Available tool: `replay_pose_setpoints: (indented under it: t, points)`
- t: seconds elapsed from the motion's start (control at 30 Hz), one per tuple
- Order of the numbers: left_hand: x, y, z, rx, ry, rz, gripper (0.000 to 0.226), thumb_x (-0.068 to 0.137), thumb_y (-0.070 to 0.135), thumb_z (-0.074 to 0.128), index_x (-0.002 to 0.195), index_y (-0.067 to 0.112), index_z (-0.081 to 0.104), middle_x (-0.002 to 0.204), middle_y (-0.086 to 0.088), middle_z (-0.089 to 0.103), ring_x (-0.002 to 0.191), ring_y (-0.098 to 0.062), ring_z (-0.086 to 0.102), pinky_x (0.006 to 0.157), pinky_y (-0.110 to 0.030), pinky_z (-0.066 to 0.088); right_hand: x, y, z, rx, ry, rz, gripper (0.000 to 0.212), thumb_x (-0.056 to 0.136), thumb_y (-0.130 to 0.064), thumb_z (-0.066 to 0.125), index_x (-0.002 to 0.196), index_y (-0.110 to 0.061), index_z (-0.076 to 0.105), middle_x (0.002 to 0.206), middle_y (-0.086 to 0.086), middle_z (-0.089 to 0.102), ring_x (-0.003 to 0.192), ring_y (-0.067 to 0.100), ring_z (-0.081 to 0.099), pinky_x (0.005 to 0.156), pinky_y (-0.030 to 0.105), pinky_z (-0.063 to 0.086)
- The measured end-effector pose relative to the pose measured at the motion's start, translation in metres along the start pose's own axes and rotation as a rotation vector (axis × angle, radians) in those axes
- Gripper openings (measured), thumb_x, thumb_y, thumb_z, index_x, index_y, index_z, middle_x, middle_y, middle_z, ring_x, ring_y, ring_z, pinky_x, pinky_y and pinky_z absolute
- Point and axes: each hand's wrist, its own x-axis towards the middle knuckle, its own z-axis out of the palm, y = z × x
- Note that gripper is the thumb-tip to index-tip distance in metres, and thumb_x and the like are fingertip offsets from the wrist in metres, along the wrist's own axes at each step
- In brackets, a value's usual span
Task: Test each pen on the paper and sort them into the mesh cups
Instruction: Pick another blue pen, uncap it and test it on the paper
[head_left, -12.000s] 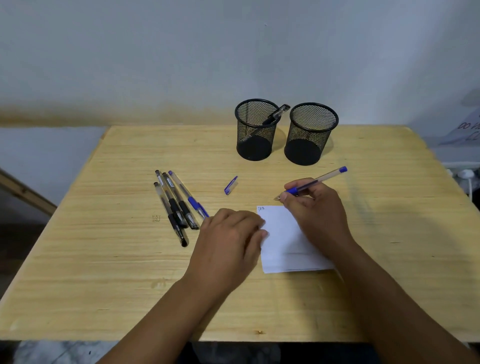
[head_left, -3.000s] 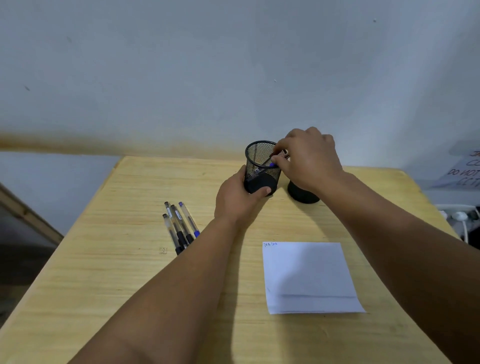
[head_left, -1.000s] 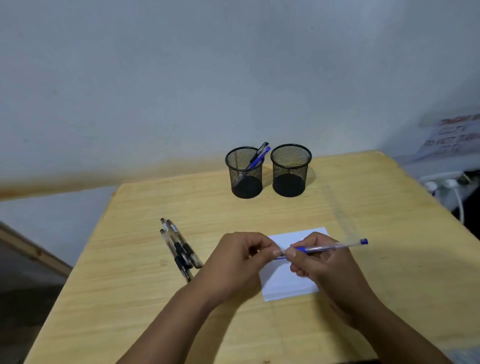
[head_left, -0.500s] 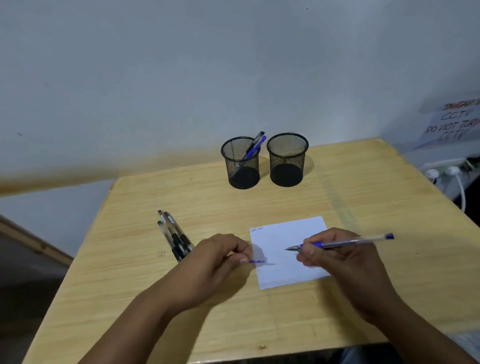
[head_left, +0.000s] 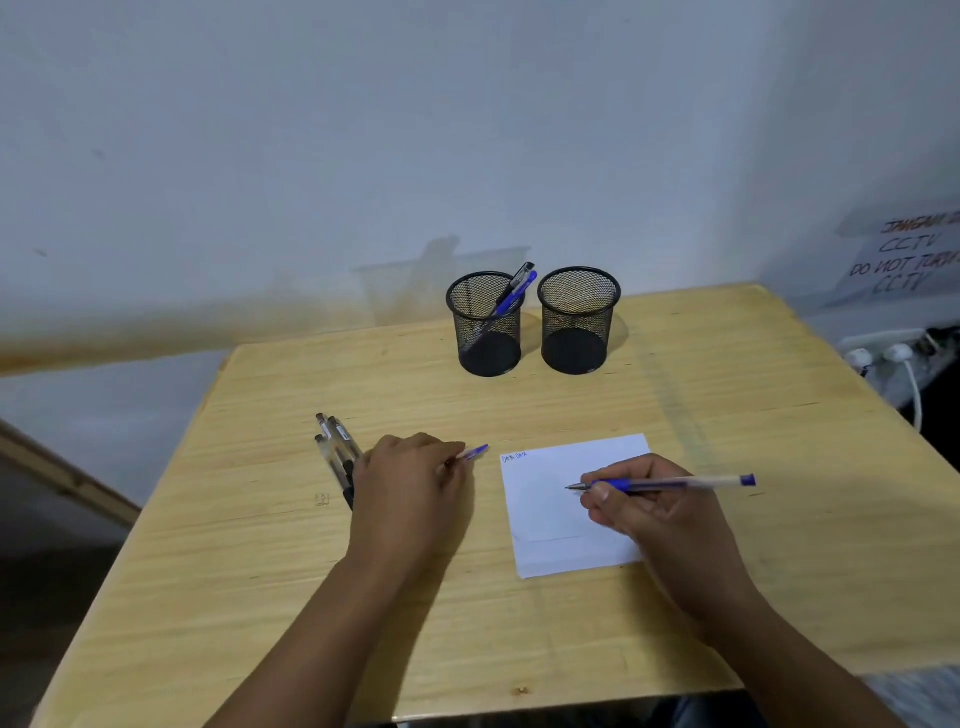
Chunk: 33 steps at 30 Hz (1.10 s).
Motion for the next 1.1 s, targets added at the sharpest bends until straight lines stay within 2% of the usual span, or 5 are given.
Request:
replay_pose_setpoints:
  t: [0.17,0.33,0.67,0.87,1.1]
  points:
    - [0.004,0.006,0.009,0.018,0.037,-0.072,0.018,0.090,0.036,0.056,0.078,0.031,0.069,0.077,0.014,0.065,0.083,-0.020,0.055,0.080,-0.038,0.043,0.001,-0.003,0.003,-0.059,0.006,-0.007,0.009,0.084,-0.011,0.073,0.088,-0.019,0.073,0.083,-0.005,0.078,0.081,0.012,0.074,0.084,0.041,0.059]
    - [-0.011,0.009,0.017,0.003,0.062,0.020,0.033,0.087,0.036,0.062,0.119,0.030,0.066,0.117,0.008,0.064,0.103,-0.023,0.053,0.085,-0.040,0.045,0.007,-0.008,0.003,-0.146,0.040,-0.068,0.014,0.081,-0.013,0.077,0.087,-0.025,0.073,0.091,-0.012,0.076,0.087,0.006,0.071,0.076,0.025,0.053]
    - [-0.032,0.021,0.022,-0.134,-0.073,0.137,0.038,0.089,0.049,0.050,0.121,0.031,0.060,0.126,0.014,0.057,0.114,-0.016,0.044,0.090,-0.034,0.035,0.033,-0.028,0.011,-0.177,0.092,-0.134,0.016,0.079,-0.010,0.078,0.083,-0.025,0.073,0.083,-0.014,0.076,0.081,0.002,0.071,0.078,0.027,0.056]
    - [-0.031,0.021,0.023,-0.096,-0.120,0.178,0.058,0.085,0.064,0.051,0.130,0.028,0.057,0.127,0.012,0.057,0.115,-0.017,0.044,0.095,-0.039,0.041,0.052,-0.015,0.027,-0.321,0.099,-0.151,0.008,0.084,-0.022,0.075,0.088,-0.024,0.069,0.082,-0.011,0.073,0.079,0.004,0.068,0.074,0.019,0.053]
    - [-0.029,0.020,0.023,-0.042,-0.190,0.205,0.053,0.082,0.061,0.051,0.126,0.033,0.059,0.131,0.012,0.053,0.119,-0.019,0.039,0.095,-0.036,0.034,0.049,0.006,0.036,-0.260,0.107,-0.168,0.008,0.086,-0.018,0.072,0.091,-0.016,0.068,0.085,-0.010,0.073,0.081,-0.003,0.067,0.071,0.004,0.048]
